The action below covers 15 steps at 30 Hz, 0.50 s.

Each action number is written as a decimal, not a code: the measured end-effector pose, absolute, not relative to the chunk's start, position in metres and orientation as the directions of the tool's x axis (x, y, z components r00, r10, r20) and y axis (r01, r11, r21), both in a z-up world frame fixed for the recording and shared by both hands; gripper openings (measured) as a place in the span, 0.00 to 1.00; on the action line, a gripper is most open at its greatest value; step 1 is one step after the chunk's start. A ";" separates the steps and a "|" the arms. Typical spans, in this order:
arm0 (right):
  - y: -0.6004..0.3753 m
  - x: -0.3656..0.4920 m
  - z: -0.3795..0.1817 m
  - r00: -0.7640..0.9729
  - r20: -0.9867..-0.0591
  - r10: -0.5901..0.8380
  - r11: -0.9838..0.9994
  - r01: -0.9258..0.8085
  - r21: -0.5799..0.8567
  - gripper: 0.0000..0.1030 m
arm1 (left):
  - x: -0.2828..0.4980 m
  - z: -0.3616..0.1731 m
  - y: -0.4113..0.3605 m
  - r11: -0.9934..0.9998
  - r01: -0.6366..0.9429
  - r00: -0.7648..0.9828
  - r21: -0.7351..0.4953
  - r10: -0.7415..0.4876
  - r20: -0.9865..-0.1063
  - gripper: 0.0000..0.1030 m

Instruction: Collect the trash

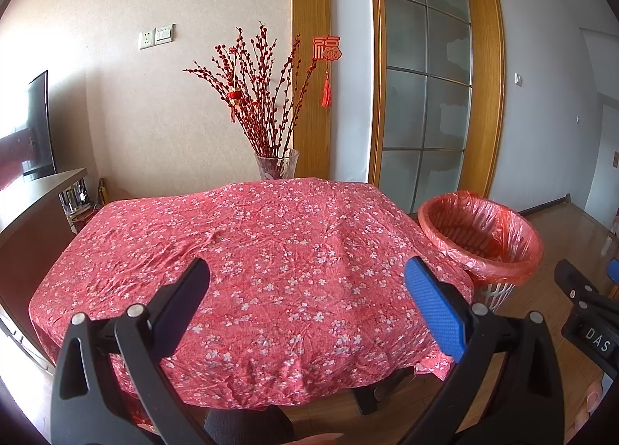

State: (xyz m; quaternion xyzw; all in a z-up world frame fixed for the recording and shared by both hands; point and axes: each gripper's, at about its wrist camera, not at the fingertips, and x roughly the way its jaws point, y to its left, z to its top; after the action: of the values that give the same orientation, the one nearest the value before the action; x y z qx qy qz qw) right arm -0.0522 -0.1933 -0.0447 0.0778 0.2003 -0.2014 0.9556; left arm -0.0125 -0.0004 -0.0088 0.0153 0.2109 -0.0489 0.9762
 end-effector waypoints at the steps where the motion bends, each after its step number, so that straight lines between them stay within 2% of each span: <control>1: -0.193 -0.052 -0.045 0.838 -0.415 -0.353 0.907 0.416 0.069 0.98 | -0.013 -0.009 0.000 0.995 0.102 0.906 0.009 -0.089 -0.413 0.96; 15: -0.193 -0.053 -0.047 0.839 -0.416 -0.351 0.907 0.415 0.070 0.98 | -0.012 -0.013 0.000 0.995 0.096 0.905 0.013 -0.082 -0.417 0.96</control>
State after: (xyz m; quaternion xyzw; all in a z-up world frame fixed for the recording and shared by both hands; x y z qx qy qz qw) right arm -0.0526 -0.1928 -0.0469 0.0786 0.2010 -0.2004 0.9556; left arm -0.0124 -0.0002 -0.0135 0.0167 0.2129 -0.0456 0.9759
